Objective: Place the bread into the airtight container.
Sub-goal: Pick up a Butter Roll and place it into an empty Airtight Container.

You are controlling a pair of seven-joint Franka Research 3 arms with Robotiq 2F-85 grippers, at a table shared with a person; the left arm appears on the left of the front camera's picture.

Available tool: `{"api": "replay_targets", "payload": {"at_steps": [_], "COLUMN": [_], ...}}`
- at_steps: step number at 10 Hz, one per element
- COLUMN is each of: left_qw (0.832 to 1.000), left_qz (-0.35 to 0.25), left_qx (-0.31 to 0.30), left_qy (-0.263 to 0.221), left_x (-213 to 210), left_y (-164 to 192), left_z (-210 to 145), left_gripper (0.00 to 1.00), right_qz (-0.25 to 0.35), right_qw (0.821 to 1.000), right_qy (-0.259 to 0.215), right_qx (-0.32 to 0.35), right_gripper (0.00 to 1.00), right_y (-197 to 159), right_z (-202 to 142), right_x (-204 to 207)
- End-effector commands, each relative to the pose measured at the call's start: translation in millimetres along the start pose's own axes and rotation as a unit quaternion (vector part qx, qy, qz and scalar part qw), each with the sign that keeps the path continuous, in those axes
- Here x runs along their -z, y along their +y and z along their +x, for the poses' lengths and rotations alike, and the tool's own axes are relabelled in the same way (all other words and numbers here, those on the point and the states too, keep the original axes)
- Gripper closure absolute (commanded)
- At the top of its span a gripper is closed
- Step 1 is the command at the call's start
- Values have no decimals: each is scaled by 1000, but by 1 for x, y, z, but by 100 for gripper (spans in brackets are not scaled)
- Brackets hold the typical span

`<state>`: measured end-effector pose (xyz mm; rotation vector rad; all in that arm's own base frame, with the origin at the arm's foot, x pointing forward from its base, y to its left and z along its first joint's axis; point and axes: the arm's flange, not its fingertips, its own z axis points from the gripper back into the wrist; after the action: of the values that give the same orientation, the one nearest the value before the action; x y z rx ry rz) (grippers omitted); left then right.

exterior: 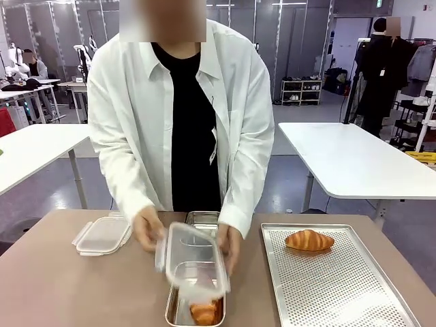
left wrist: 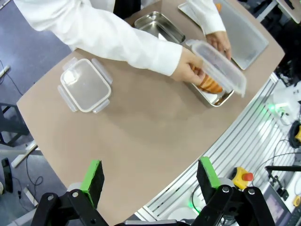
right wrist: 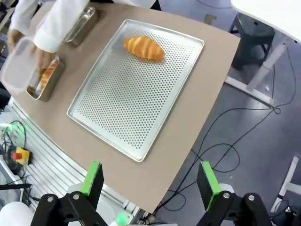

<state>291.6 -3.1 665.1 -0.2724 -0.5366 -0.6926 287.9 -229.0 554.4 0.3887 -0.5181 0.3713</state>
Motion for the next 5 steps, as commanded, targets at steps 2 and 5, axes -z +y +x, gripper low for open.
{"api": "replay_targets", "payload": {"at_steps": [2, 5], "left_qw": [1000, 1000], "left_qz": [-4, -4], "left_qx": [9, 9], "left_qy": [0, 0], "left_x": [-1, -1], "left_y": [1, 1], "left_z": [0, 0], "left_gripper": [0, 0], "right_qz": [7, 7], "right_qw": [1000, 1000], "right_qy": [-2, -2], "right_qx": [-2, -2], "right_gripper": [0, 0], "right_y": [-1, -1], "right_z": [5, 5], "right_x": [-4, -4]}}
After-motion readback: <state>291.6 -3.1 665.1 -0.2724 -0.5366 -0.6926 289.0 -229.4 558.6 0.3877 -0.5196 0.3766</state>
